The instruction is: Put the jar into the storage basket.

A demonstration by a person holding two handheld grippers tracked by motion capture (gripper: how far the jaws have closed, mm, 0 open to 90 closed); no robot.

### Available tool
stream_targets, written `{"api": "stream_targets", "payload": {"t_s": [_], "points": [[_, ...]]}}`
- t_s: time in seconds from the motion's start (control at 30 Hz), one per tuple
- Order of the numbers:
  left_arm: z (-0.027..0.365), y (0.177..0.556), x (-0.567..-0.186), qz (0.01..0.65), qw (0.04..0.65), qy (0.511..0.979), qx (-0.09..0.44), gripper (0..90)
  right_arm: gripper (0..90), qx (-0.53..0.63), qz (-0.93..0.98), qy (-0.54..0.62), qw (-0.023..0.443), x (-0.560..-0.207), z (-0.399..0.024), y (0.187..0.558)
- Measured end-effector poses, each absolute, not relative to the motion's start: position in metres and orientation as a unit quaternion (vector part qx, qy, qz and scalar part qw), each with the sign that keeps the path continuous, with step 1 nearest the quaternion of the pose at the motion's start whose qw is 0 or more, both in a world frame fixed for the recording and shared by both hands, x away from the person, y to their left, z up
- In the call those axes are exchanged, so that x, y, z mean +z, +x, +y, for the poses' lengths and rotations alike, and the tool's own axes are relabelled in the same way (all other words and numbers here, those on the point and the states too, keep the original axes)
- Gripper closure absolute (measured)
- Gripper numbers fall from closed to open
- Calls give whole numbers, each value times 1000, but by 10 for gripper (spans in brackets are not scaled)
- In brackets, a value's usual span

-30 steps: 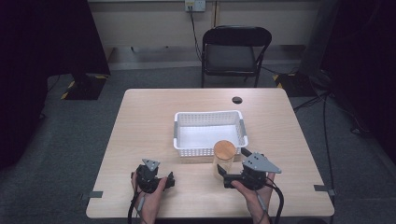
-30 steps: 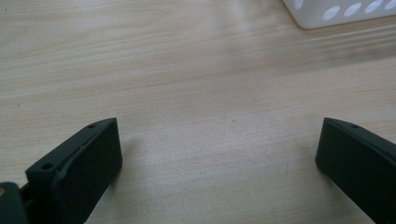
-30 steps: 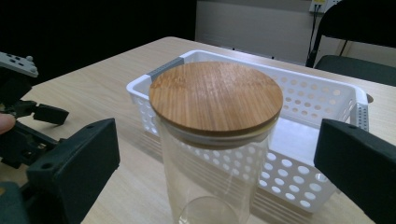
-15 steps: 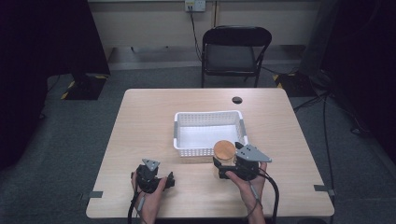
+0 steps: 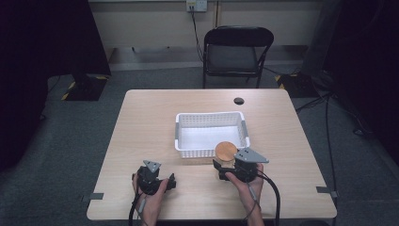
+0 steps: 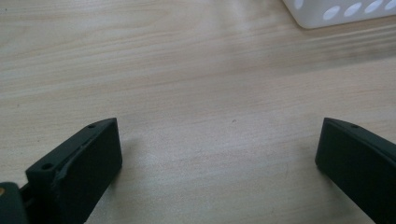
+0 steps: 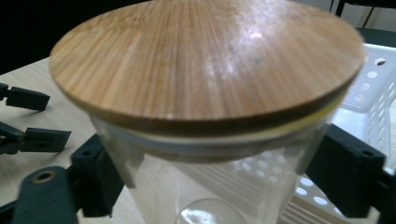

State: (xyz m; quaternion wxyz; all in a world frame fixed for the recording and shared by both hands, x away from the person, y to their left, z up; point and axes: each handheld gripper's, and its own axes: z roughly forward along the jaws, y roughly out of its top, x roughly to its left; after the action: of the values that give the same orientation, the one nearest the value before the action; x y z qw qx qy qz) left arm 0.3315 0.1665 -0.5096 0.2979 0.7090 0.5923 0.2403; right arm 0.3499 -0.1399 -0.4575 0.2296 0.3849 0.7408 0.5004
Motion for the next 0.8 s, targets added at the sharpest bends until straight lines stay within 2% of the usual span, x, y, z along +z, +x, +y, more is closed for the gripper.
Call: {"api": "stream_targets", "payload": {"t_s": [0.07, 0.17, 0.8], "points": [[167, 331, -510, 592, 298, 709, 240, 0, 176, 501, 742, 382, 229, -457, -140, 350], [167, 331, -510, 592, 298, 709, 240, 0, 242, 505, 745, 375, 223, -457, -139, 350], [167, 332, -510, 592, 298, 709, 240, 0, 251, 499, 746, 378, 226, -452, -139, 347]]}}
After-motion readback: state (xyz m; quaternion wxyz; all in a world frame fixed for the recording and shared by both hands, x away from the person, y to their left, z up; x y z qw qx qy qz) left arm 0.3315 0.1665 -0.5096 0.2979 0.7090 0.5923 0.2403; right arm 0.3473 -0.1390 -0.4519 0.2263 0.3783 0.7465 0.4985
